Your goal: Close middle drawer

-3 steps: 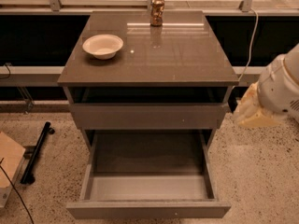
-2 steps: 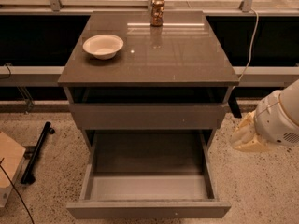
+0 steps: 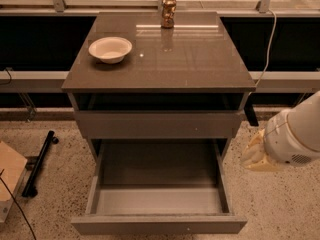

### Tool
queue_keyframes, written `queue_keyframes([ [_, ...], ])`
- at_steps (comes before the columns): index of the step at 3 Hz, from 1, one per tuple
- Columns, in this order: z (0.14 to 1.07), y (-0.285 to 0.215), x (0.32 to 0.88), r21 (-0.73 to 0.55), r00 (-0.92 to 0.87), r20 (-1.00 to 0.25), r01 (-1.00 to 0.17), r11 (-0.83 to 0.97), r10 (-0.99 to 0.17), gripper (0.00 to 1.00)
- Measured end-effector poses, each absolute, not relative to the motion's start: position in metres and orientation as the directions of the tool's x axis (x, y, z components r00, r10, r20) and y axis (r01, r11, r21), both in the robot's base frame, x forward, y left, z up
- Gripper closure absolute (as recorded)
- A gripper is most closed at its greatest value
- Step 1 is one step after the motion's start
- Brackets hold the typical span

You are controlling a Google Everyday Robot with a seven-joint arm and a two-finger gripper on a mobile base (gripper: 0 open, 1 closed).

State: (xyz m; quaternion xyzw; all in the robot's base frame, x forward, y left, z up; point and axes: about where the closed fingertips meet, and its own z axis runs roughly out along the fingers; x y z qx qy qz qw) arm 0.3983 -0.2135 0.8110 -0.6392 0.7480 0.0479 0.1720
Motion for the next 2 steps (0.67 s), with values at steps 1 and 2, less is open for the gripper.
queue_keyframes([
  [1,0.754,-0.210,0.396,-0.145,-0.111,-0.330,-0.975,0.167,-0.937,1.00],
  [2,0.671,-0.209,0.399,-0.111,-0.128,-0.376,-0.977,0.182,-0.918,1.00],
])
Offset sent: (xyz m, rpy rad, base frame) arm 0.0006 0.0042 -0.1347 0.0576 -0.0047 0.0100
